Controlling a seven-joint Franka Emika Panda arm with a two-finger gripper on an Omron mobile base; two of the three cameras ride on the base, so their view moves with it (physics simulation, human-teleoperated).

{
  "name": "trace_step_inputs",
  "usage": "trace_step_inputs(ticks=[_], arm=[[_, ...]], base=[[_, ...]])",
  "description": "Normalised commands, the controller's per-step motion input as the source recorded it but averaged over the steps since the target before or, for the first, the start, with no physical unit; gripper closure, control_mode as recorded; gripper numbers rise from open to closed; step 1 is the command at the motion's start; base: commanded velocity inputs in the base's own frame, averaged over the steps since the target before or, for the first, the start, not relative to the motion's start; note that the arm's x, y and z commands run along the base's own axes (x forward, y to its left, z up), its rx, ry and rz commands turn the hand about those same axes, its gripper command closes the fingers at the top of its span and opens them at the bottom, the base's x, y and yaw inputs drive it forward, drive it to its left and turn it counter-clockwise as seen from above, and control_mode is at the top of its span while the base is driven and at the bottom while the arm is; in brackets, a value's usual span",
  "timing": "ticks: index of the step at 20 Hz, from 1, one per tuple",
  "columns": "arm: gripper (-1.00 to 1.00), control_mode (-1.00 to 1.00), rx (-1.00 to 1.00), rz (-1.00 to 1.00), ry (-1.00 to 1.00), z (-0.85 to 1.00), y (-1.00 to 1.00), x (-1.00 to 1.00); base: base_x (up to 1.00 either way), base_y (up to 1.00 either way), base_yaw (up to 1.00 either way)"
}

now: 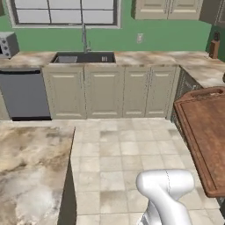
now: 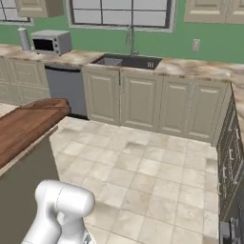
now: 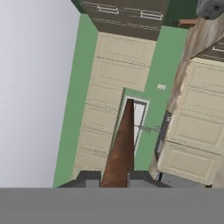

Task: Move the cutting board and knife to the sink. Then move spray from the cabinet to the counter.

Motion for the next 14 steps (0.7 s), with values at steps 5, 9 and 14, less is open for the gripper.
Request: trace_step_inputs(ticks=[5, 9, 14], arm=[[1.0, 1.0, 0.0, 0.0, 0.0, 0.0, 0.0, 0.0], [1.0, 1.0, 0.0, 0.0, 0.0, 0.0, 0.0, 0.0], [1.0, 1.0, 0.0, 0.0, 0.0, 0.0, 0.0, 0.0]], base=[[1.0, 0.35, -0.22], [1.0, -0.38, 0.0], [1.0, -0.72, 0.0]])
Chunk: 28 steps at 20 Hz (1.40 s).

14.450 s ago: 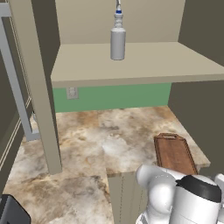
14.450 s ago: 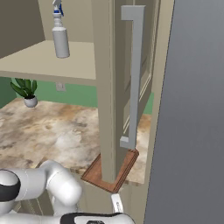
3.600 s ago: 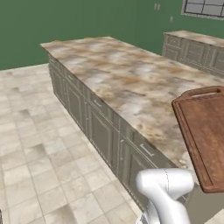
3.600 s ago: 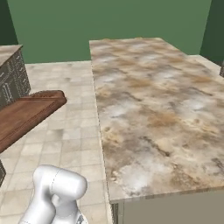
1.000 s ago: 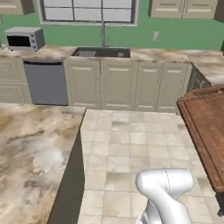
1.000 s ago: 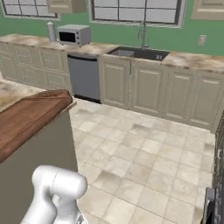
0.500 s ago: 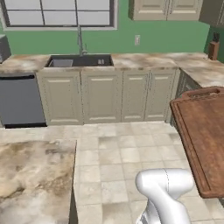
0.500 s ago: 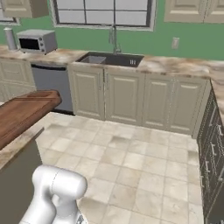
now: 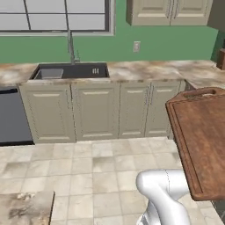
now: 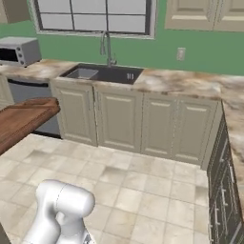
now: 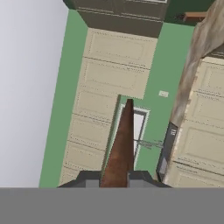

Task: Move the cutting board and knife to the sink. Then move spray from the cabinet to the counter.

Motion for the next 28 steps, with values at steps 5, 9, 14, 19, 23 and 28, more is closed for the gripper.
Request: trace_step_inputs(ticks=[5, 9, 14, 19, 23, 28], arm=[[1.0, 1.0, 0.0, 0.0, 0.0, 0.0, 0.0, 0.0], [1.0, 1.0, 0.0, 0.0, 0.0, 0.0, 0.0, 0.0], [1.0, 1.0, 0.0, 0.0, 0.0, 0.0, 0.0, 0.0], [1.0, 1.0, 0.0, 0.0, 0.0, 0.0, 0.0, 0.0], [1.0, 1.0, 0.0, 0.0, 0.0, 0.0, 0.0, 0.0], [1.0, 1.0, 0.0, 0.0, 0.0, 0.0, 0.0, 0.0]], base=[[1.0, -0.37, 0.0], [1.0, 0.36, -0.08], [1.0, 0.58, -0.17], [0.99, 0.88, -0.37], [1.0, 1.0, -0.38], [0.92, 1.0, -0.28]])
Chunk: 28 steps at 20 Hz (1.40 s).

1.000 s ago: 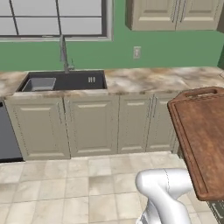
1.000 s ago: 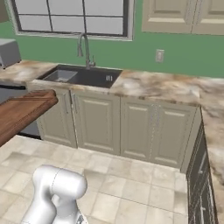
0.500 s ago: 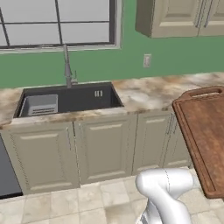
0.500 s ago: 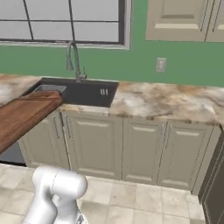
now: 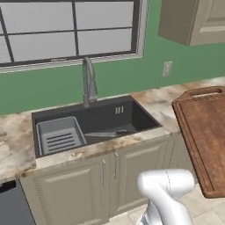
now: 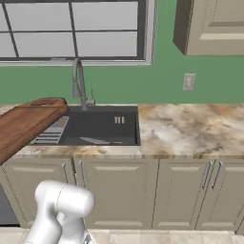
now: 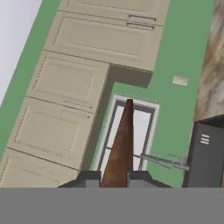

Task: Move the cutting board and knife to the sink. Then move spray from the cabinet to the counter.

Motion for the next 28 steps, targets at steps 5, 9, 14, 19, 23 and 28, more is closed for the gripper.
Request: trace_step_inputs(ticks=[5, 9, 14, 19, 23, 28], arm=[[1.0, 1.0, 0.0, 0.0, 0.0, 0.0, 0.0, 0.0], [1.0, 1.0, 0.0, 0.0, 0.0, 0.0, 0.0, 0.0], [1.0, 1.0, 0.0, 0.0, 0.0, 0.0, 0.0, 0.0], [1.0, 1.0, 0.0, 0.0, 0.0, 0.0, 0.0, 0.0], [1.0, 1.0, 0.0, 0.0, 0.0, 0.0, 0.0, 0.0], [1.0, 1.0, 0.0, 0.0, 0.0, 0.0, 0.0, 0.0]], base=[[0.44, -0.45, 0.02], [0.53, -0.91, 0.3], [0.41, -0.18, 0.33], [0.54, -0.13, 0.24], [0.84, -0.21, 0.2], [0.94, -0.07, 0.15]])
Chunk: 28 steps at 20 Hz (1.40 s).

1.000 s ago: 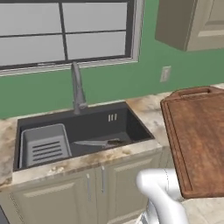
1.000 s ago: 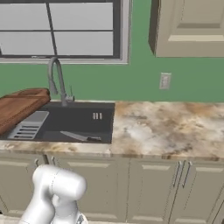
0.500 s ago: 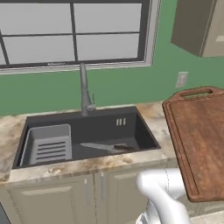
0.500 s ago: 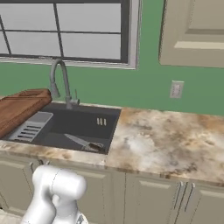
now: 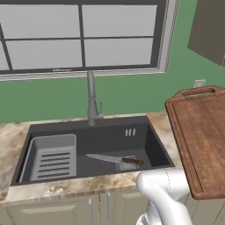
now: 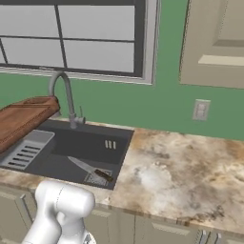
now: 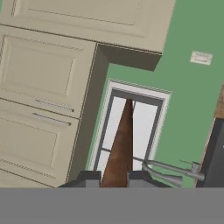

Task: Move the cutting board and knife to the sink. Then move spray from the cabinet to the counter.

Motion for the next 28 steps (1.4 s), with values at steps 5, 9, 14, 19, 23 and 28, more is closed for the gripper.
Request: trace_step_inputs(ticks=[5, 9, 14, 19, 23, 28], arm=[[1.0, 1.0, 0.0, 0.0, 0.0, 0.0, 0.0, 0.0], [1.0, -1.0, 0.04, 0.05, 0.05, -0.01, -0.05, 0.17], [1.0, -1.0, 0.07, 0.04, 0.21, -0.09, -0.01, 0.32], [1.0, -1.0, 0.0, 0.0, 0.17, 0.0, 0.0, 0.5], [1.0, -1.0, 0.0, 0.02, 0.09, -0.1, -0.01, 0.81], [1.0, -1.0, 0.0, 0.09, 0.1, -0.16, 0.0, 0.9]], base=[[0.81, -0.23, 0.23], [0.57, -0.2, 0.17], [0.0, 0.0, 0.0], [0.0, 0.0, 0.0], [0.0, 0.0, 0.0], [0.0, 0.0, 0.0]])
